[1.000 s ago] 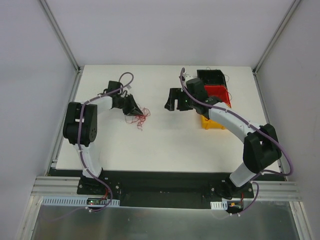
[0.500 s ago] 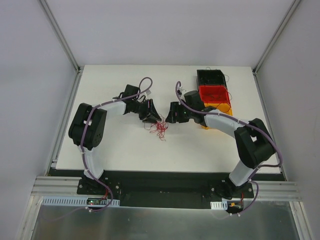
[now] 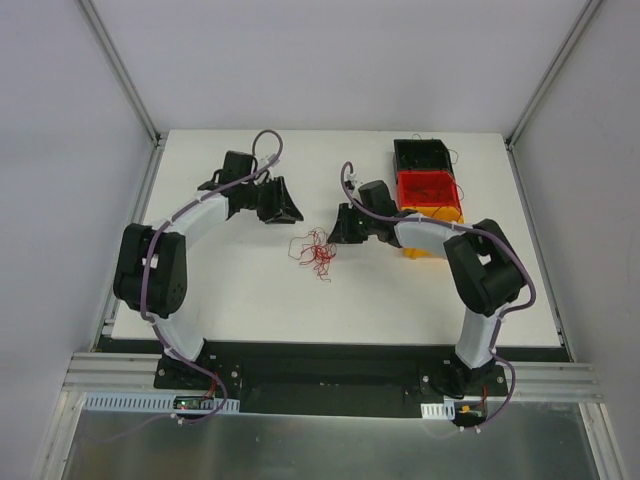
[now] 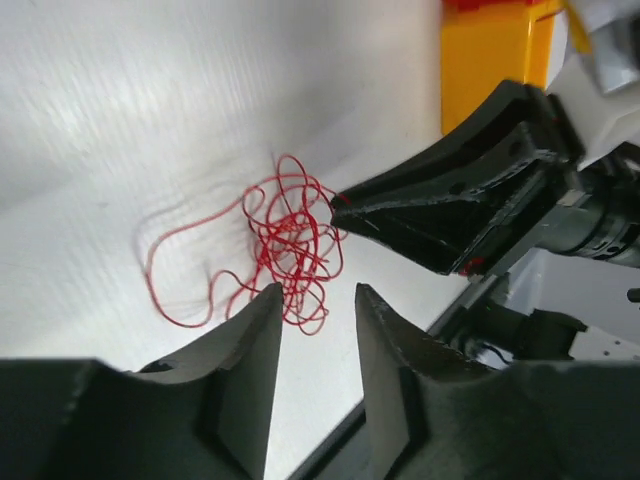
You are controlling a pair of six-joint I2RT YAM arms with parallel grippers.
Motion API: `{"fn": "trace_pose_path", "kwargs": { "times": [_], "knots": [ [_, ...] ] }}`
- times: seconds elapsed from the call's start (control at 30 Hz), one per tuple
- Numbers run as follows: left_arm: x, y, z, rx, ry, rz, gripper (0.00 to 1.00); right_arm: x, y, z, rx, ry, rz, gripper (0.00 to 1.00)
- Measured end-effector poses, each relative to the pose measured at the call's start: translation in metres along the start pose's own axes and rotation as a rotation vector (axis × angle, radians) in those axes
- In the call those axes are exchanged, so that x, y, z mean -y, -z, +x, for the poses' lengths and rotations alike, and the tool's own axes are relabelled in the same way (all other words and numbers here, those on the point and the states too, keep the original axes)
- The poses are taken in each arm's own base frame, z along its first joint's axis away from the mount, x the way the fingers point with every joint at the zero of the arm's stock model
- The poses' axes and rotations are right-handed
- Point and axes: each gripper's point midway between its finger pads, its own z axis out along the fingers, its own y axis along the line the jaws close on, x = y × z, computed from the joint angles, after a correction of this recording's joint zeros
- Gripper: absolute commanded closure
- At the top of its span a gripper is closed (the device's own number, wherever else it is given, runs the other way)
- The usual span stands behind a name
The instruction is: Untangle the cables
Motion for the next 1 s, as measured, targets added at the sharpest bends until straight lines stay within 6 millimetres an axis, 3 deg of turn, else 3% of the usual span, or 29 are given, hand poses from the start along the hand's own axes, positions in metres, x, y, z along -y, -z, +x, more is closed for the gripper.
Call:
{"fn": "trace_pose_path", "kwargs": {
  "times": [0.1,0.2,0.5,0.63,0.83,0.93,1.0],
  "knots": [
    [0.005,0.014,-0.021,0.064,-0.059,-0.001,0.57,-0.001,-0.003,0.003,-0.010,-0.018,-0.015,1.00],
    [0.006,0.010,-0.027,0.057,-0.073,0.005,0.49,-0.005,-0.003,0.000,-0.003,-0.021,-0.033,0.99],
    [-0.040,-0.015,-0.003,-0.047,0.047,-0.132,0.40,-0.012,0.021,-0.009,0.050,-0.010,-0.048,1.00],
    [-0.050,-0.021,0.005,-0.056,0.013,-0.229,0.41,-0.011,0.024,-0.013,0.062,-0.011,-0.052,1.00],
    [-0.049,-0.045,0.022,-0.140,-0.068,-0.252,0.41,-0.010,0.023,-0.010,0.059,-0.013,-0.058,1.00],
    [-0.056,-0.049,0.028,-0.165,-0.085,-0.281,0.45,-0.010,0.023,-0.005,0.048,-0.023,-0.065,1.00],
    [-0.064,-0.051,0.027,-0.168,-0.093,-0.310,0.53,-0.010,0.024,-0.002,0.042,-0.031,-0.070,1.00]
  ]
}}
